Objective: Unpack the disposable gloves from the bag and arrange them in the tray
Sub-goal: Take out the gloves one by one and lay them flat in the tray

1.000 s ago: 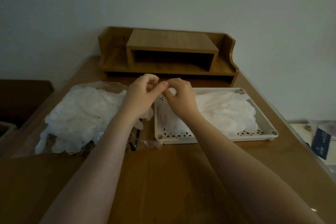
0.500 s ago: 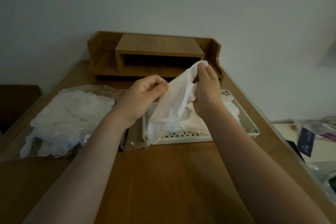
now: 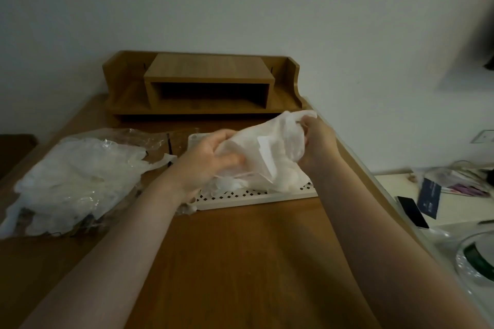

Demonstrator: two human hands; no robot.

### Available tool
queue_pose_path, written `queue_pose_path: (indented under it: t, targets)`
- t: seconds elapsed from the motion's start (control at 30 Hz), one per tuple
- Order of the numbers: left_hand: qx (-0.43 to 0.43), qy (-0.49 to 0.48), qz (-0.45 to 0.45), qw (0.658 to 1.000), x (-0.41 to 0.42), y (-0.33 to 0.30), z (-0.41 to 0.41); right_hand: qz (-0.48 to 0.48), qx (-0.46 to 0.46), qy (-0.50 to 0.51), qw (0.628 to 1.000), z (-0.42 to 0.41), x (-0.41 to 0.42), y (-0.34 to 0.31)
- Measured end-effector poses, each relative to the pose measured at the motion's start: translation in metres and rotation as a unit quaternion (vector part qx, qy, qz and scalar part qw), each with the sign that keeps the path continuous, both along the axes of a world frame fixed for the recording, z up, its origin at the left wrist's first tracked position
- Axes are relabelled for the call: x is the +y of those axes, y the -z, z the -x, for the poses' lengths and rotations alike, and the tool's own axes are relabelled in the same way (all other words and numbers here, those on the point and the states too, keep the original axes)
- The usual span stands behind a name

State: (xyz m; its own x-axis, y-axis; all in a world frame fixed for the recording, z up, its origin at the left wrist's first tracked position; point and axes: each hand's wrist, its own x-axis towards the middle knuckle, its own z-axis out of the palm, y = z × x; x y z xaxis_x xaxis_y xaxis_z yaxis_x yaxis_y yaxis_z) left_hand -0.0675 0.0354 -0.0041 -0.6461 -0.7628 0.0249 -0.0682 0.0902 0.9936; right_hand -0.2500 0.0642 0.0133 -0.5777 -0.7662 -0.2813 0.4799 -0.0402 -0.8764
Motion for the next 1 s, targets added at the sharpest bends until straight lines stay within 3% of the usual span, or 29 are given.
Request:
queue_pose_path:
  t: [0.1, 0.17, 0.23, 0.33, 0.53, 0.6, 0.8, 1.0]
  targets:
    - [-0.01, -0.06, 0.022, 0.998, -0.003, -0.015, 0.005, -0.108, 0.249, 0.0, 0.963, 0.012, 0.006, 0.008]
    - [-0.062, -0.069, 0.078, 0.993, -0.005, -0.022, 0.013, -0.054, 0.419, -0.015, 0.906, 0.01, 0.009, 0.011]
    - [-0.105, -0.062, 0.112, 0.986, -0.003, -0.03, 0.021, 0.063, 0.54, -0.06, 0.837, 0.005, 0.018, 0.008]
    - [-0.143, -0.071, 0.13, 0.979, -0.004, -0.036, 0.026, 0.123, 0.636, -0.153, 0.746, -0.002, 0.026, 0.003]
    - [-0.166, -0.087, 0.149, 0.971, -0.005, -0.043, 0.024, 0.09, 0.721, -0.165, 0.667, -0.002, 0.016, 0.01]
    - [-0.172, -0.082, 0.159, 0.969, -0.006, -0.046, 0.02, 0.082, 0.709, -0.149, 0.685, 0.003, 0.015, 0.008]
    - [-0.159, -0.074, 0.163, 0.971, -0.019, -0.057, 0.014, 0.084, 0.497, -0.162, 0.848, 0.03, 0.017, -0.01]
    - [-0.079, -0.088, 0.124, 0.985, -0.046, -0.058, 0.027, 0.083, 0.461, -0.163, 0.868, 0.066, 0.003, -0.031]
